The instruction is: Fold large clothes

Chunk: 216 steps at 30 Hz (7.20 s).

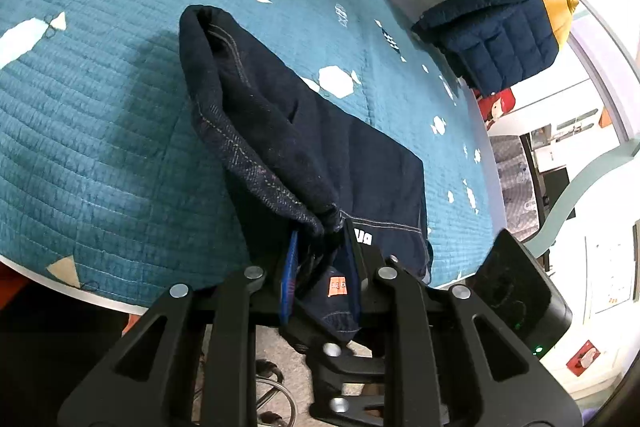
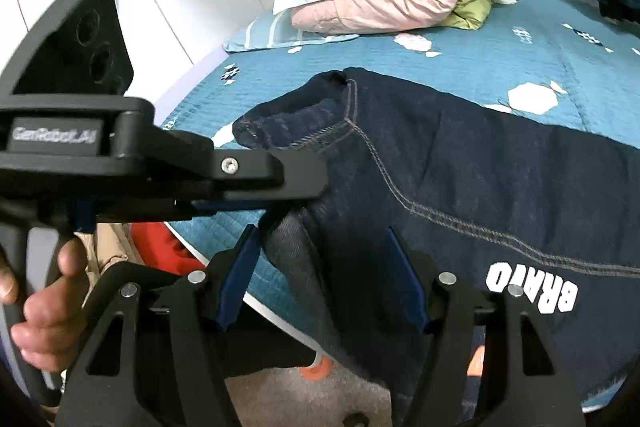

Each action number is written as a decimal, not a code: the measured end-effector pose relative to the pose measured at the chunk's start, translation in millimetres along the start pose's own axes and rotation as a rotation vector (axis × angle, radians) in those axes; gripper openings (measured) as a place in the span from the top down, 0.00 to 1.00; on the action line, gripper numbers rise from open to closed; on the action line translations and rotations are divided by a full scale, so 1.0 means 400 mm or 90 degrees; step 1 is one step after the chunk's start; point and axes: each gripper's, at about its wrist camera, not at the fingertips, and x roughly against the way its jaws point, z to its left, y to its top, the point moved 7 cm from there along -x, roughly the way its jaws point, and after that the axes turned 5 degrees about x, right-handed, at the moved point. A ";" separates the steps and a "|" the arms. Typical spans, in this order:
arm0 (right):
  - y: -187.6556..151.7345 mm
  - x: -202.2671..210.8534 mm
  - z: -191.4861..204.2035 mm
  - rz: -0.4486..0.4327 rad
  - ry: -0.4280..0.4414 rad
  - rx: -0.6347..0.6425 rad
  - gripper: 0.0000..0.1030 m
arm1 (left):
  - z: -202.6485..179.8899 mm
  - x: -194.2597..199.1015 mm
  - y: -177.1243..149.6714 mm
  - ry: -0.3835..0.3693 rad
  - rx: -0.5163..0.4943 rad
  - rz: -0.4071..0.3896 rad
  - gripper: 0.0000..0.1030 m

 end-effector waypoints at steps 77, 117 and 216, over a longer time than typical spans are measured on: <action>-0.389 0.423 -0.816 -0.080 0.013 -0.725 0.29 | -0.184 -0.532 -0.210 0.128 -0.119 0.158 0.27; 0.359 0.189 -0.195 -0.138 0.088 -0.186 0.87 | -0.100 0.107 0.155 0.158 -0.232 -0.186 0.72; 0.128 1.042 0.229 -0.403 -0.236 0.140 0.07 | -0.651 0.757 -0.402 0.378 -0.329 -0.653 0.05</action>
